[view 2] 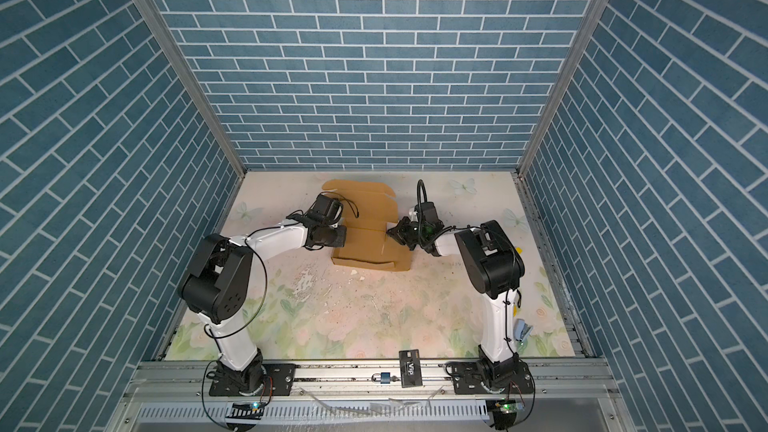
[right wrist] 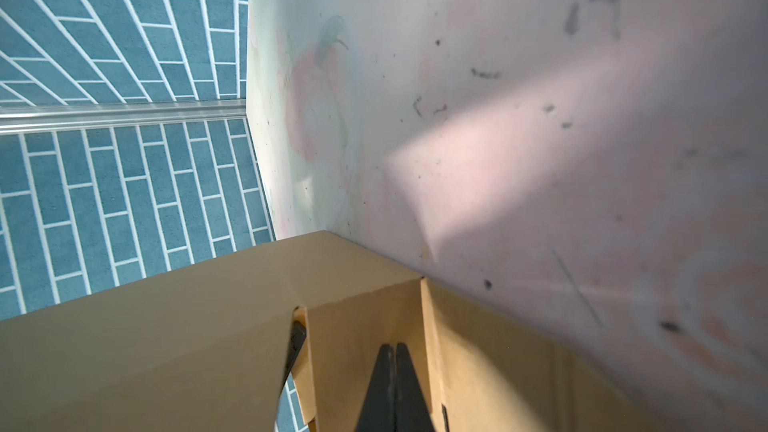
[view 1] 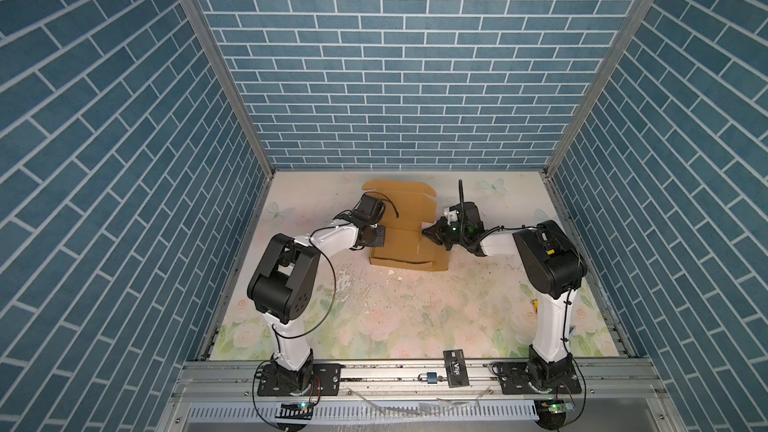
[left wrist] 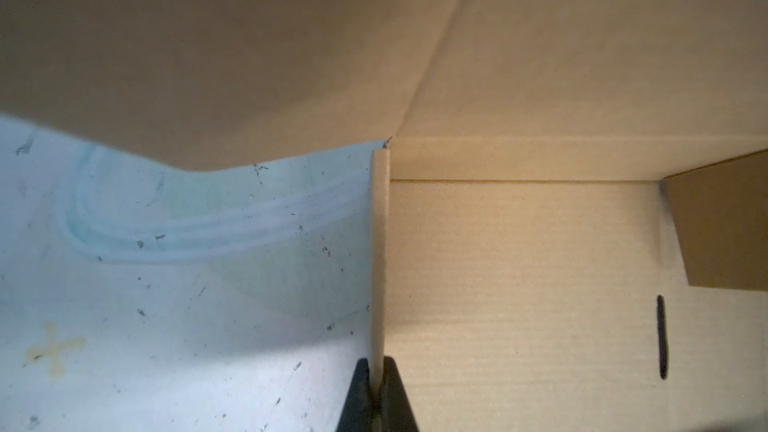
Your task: Fold the paper box
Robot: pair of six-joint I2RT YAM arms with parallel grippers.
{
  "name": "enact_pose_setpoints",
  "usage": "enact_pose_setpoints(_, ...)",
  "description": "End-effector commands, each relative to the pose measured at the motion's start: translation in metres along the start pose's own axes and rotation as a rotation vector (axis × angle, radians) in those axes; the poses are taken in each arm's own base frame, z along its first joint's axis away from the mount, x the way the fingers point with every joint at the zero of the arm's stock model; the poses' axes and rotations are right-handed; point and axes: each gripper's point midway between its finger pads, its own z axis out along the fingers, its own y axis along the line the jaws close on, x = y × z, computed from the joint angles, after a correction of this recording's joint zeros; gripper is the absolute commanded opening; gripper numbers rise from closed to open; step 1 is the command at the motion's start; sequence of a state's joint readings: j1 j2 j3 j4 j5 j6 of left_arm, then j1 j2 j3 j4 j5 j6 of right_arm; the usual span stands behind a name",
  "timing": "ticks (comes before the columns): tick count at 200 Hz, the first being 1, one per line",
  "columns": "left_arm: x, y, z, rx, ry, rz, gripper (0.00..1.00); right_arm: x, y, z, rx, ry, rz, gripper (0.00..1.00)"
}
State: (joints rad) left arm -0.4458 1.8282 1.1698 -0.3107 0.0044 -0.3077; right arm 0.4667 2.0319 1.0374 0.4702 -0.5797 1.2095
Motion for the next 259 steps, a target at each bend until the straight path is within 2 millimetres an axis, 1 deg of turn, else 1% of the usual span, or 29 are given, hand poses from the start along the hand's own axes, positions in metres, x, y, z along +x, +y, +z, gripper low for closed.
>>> enact_pose_setpoints(1,0.008,-0.007,-0.005,0.021,0.023,0.003,0.0,-0.002,0.013,0.001,-0.057,-0.027,0.014,0.0)
enact_pose_setpoints(24,0.011,-0.006,0.002,0.015,0.029,0.003,0.0,-0.002,0.016,0.006,-0.064,-0.022,0.006,0.0)
enact_pose_setpoints(31,0.012,-0.006,0.002,0.013,0.035,0.002,0.0,-0.002,0.016,0.007,-0.068,-0.017,0.017,0.0)
enact_pose_setpoints(48,0.011,-0.007,-0.002,0.019,0.035,0.002,0.0,0.001,0.026,0.01,-0.095,-0.015,0.019,0.0)
enact_pose_setpoints(57,0.012,-0.007,0.0,0.019,0.031,0.003,0.0,0.004,0.027,0.013,-0.095,-0.007,0.007,0.0)
enact_pose_setpoints(80,0.012,-0.005,0.003,0.009,0.037,0.001,0.0,0.006,0.017,0.016,-0.084,-0.002,0.025,0.0)
enact_pose_setpoints(84,0.011,-0.005,0.002,0.008,0.038,0.001,0.0,0.006,0.015,0.015,-0.086,-0.006,0.035,0.0)
enact_pose_setpoints(104,0.008,-0.008,-0.004,0.021,0.024,0.001,0.0,0.003,0.017,0.009,-0.117,-0.031,0.046,0.0)
enact_pose_setpoints(133,0.012,-0.004,-0.001,0.003,0.024,0.006,0.0,0.003,0.005,0.005,-0.097,-0.039,0.06,0.0)
enact_pose_setpoints(158,0.01,-0.005,-0.005,0.011,0.014,0.008,0.0,0.001,0.011,0.003,-0.131,-0.057,0.073,0.0)
enact_pose_setpoints(185,0.011,-0.003,-0.001,0.002,0.022,0.007,0.0,0.0,0.004,0.006,-0.116,-0.061,0.088,0.0)
enact_pose_setpoints(199,0.009,-0.005,-0.005,0.012,0.019,0.004,0.0,-0.002,0.012,0.007,-0.145,-0.066,0.094,0.0)
enact_pose_setpoints(209,0.009,-0.007,-0.005,0.016,0.013,0.008,0.0,-0.002,0.016,0.009,-0.145,-0.059,0.084,0.0)
enact_pose_setpoints(232,0.012,-0.006,0.0,0.009,0.018,0.019,0.0,0.001,0.012,0.018,-0.112,-0.039,0.067,0.0)
enact_pose_setpoints(259,0.005,-0.014,-0.009,0.026,0.0,0.034,0.0,0.0,0.02,0.021,-0.151,-0.046,0.081,0.0)
